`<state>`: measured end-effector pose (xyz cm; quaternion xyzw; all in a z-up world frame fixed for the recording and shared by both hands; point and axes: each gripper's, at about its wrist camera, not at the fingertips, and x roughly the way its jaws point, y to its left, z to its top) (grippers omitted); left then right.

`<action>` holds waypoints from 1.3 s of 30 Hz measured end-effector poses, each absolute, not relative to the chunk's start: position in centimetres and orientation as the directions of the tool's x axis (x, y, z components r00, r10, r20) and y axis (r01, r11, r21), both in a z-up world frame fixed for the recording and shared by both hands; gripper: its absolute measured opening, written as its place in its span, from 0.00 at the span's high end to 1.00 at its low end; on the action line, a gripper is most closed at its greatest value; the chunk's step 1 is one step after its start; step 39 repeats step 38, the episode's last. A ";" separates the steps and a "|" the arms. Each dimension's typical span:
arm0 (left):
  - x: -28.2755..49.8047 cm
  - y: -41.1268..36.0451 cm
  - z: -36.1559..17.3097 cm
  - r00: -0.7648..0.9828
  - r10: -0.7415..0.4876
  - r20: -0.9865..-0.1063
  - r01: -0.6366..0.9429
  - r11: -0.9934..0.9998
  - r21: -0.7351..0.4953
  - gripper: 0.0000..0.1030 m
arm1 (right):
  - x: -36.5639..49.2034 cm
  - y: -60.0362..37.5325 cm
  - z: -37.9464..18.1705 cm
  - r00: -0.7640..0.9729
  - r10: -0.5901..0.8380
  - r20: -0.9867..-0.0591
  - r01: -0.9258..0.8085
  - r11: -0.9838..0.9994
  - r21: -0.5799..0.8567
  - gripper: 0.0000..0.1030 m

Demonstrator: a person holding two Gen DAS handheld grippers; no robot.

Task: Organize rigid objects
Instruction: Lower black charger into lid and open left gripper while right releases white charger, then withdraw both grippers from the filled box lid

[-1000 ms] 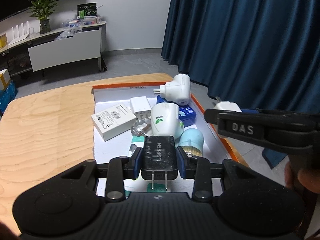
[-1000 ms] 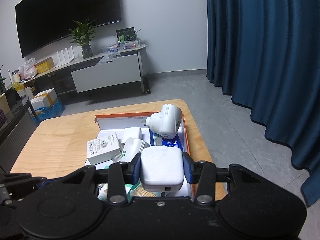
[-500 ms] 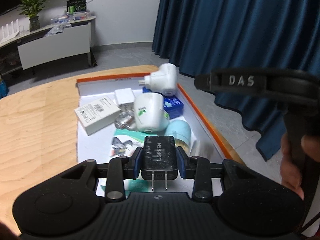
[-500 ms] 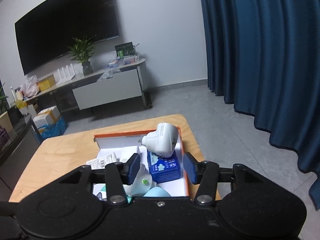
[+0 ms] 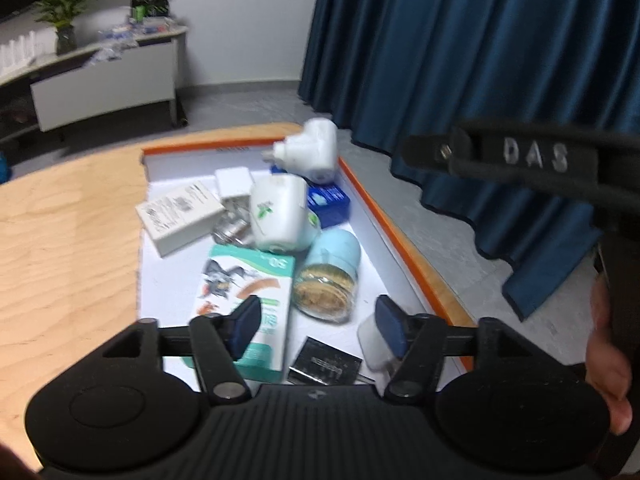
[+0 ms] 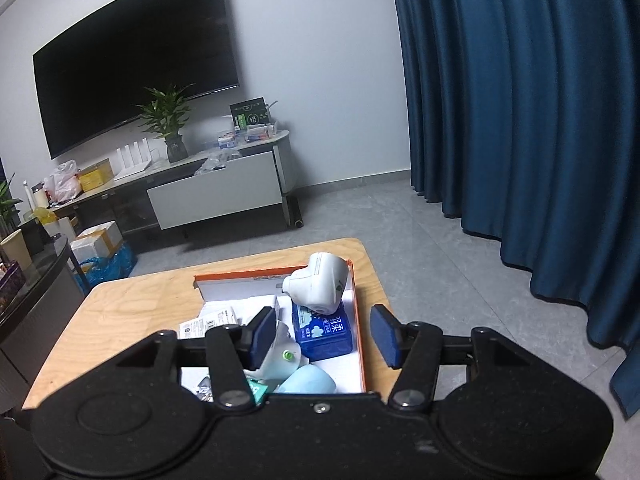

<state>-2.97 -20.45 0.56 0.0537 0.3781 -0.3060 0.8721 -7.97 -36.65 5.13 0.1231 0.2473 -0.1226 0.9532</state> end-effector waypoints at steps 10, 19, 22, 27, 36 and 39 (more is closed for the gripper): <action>-4.7 -18.9 2.3 0.624 -0.362 -0.693 0.451 0.891 -0.059 0.00 | -11.1 -35.6 5.2 0.833 -0.152 -0.532 0.262 0.955 0.138 0.25; -6.0 -18.1 2.4 0.639 -0.290 -0.712 0.399 0.917 -0.016 0.00 | -14.0 -34.8 4.4 0.817 -0.141 -0.559 0.257 0.957 0.135 0.24; -6.6 -17.9 2.3 0.638 -0.280 -0.717 0.393 0.920 -0.010 0.00 | -14.7 -34.7 4.2 0.813 -0.145 -0.564 0.264 0.955 0.135 0.24; -7.3 -17.6 2.0 0.632 -0.278 -0.723 0.388 0.922 -0.014 0.00 | -15.9 -34.5 3.8 0.802 -0.158 -0.576 0.278 0.952 0.126 0.24; -7.9 -17.0 2.2 0.648 -0.263 -0.715 0.370 0.929 -0.006 0.00 | -16.4 -33.8 3.8 0.795 -0.166 -0.583 0.278 0.954 0.108 0.24; -7.8 -16.8 2.1 0.645 -0.256 -0.720 0.359 0.933 -0.011 0.00 | -16.5 -33.7 3.8 0.793 -0.169 -0.585 0.280 0.955 0.103 0.24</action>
